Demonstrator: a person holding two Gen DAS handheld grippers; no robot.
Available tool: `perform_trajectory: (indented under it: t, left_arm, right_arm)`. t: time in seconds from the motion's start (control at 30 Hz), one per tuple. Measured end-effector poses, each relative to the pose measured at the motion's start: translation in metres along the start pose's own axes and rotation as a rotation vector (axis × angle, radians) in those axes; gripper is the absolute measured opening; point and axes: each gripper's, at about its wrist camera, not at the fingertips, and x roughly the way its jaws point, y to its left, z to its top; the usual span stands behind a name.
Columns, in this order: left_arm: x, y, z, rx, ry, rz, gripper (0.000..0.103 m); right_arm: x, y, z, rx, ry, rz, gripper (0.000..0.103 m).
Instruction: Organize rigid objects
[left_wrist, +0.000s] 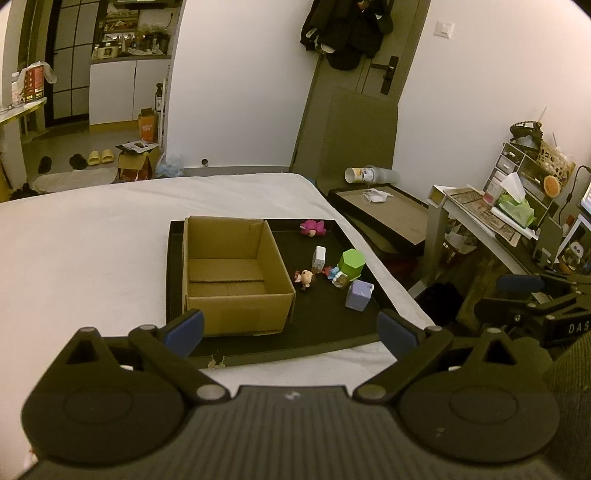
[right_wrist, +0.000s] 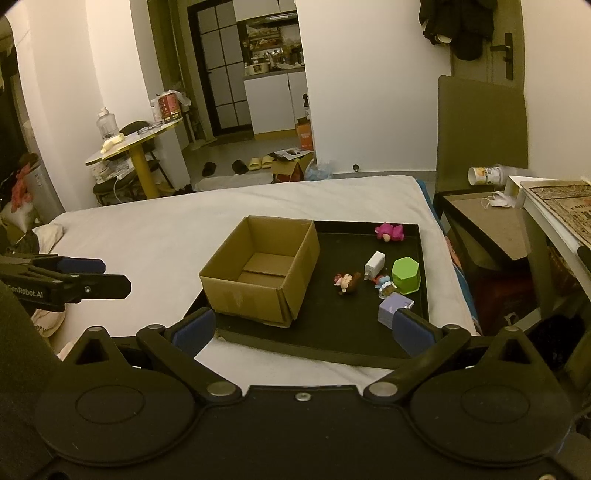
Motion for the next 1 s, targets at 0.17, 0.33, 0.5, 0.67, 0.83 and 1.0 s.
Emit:
perform_trajectory:
  t: [0.17, 0.33, 0.5, 0.67, 0.83, 1.0]
  left_arm:
    - [-0.0007, 0.0002, -0.0001, -0.003, -0.003, -0.001, 0.100]
    - [-0.0003, 0.0022, -0.0010, -0.002, -0.004, 0.000, 0.100]
    - [-0.0009, 0.0015, -0.0014, 0.001, -0.007, -0.001, 0.100]
    - [-0.0005, 0.0012, -0.0011, 0.002, -0.007, -0.001, 0.100]
    - [-0.0001, 0.0008, -0.0008, -0.001, -0.002, 0.000, 0.100]
    - [-0.0001, 0.0001, 0.0015, 0.012, 0.001, -0.002, 0.100]
  right_arm:
    - [-0.0003, -0.0032, 0.0030, 0.016, 0.009, 0.016, 0.103]
    - [-0.0010, -0.0040, 0.0044, 0.015, 0.006, 0.013, 0.103]
    - [-0.0015, -0.0042, 0.0040, 0.017, 0.006, 0.015, 0.103]
    - [-0.0009, -0.0048, 0.0037, 0.020, 0.009, 0.015, 0.103]
    - [0.0006, -0.0049, 0.0027, 0.026, 0.013, 0.016, 0.103]
    - [0.0019, -0.0059, 0.0026, 0.030, 0.017, 0.019, 0.103]
